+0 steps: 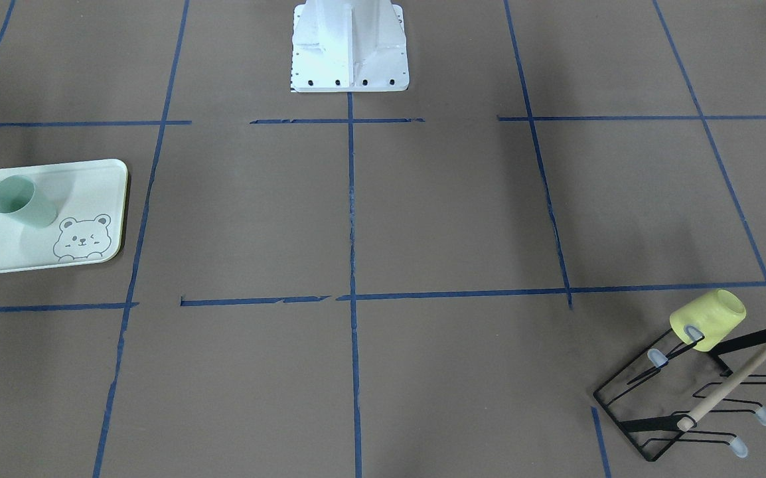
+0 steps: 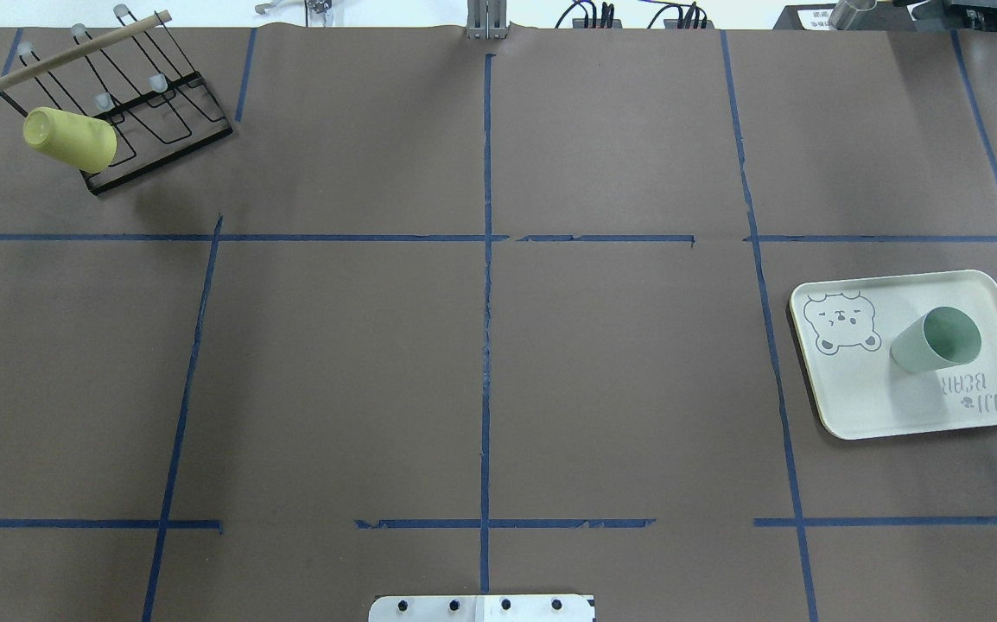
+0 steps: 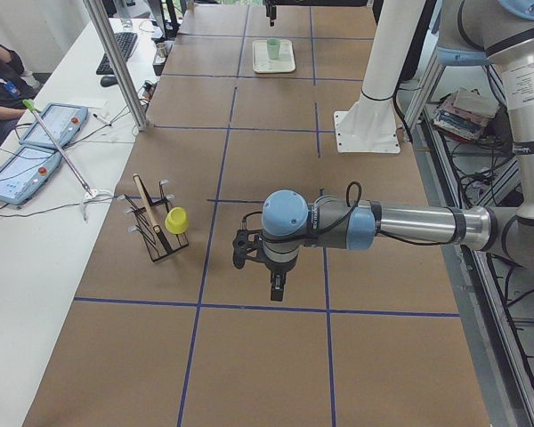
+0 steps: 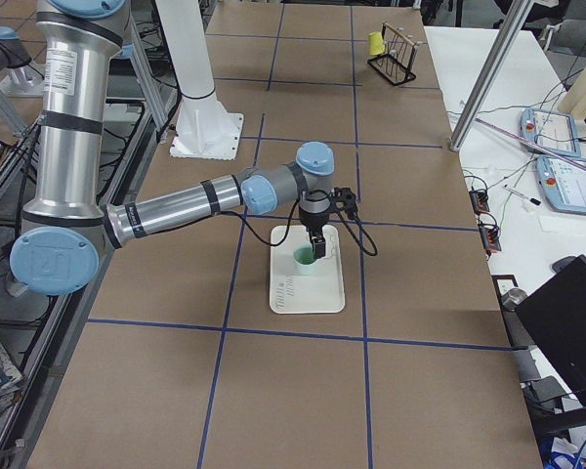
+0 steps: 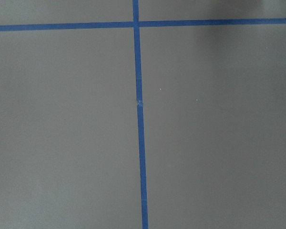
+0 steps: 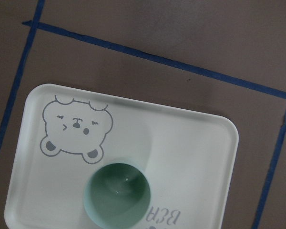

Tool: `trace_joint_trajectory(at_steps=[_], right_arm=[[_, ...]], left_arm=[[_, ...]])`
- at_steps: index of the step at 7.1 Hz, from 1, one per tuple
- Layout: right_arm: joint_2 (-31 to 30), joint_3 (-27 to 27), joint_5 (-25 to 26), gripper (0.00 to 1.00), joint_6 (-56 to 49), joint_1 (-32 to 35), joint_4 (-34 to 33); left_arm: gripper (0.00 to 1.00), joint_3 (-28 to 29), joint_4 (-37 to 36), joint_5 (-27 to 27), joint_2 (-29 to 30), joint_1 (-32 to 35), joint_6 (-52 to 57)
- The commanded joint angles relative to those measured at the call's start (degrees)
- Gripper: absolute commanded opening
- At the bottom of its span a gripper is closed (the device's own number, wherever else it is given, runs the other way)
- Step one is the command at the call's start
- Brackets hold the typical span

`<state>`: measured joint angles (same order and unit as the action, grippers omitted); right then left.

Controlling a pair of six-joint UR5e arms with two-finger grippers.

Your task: Left arm grabs green cup and hands to right arm on tray

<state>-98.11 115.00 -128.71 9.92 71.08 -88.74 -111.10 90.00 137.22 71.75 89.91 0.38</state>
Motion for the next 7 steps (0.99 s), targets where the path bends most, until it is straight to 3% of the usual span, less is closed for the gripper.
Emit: trace_joint_trajectory(at_steps=[1,2,3,4,7], right_arm=[[-0.06,-0.13,-3.20,1.00,-18.81,11.31,-10.97],[-0.59,-0.65,-3.12,1.00,-25.50,15.19,-15.54],[-4.59,-0.75,-2.86,1.00,-27.66,17.84,-15.76],[-6.98,-0.92,-3.30,1.00,-26.63,19.60,-15.50],[-6.57,-1.62,-7.17,1.00,-20.56,19.62,-15.33]], left_arm=[[1.00,0.01,0.52,-3.17,-0.21,0.00,0.93],[1.00,0.44,-0.43,-3.10,-0.39,0.00,1.89],[1.00,0.36,-0.36,-3.19,-0.82,0.09,1.90],[1.00,-0.68,-0.27,-3.19,-1.52,0.09,1.99],[1.00,-1.31,-0.36,-3.19,-1.70,0.00,1.99]])
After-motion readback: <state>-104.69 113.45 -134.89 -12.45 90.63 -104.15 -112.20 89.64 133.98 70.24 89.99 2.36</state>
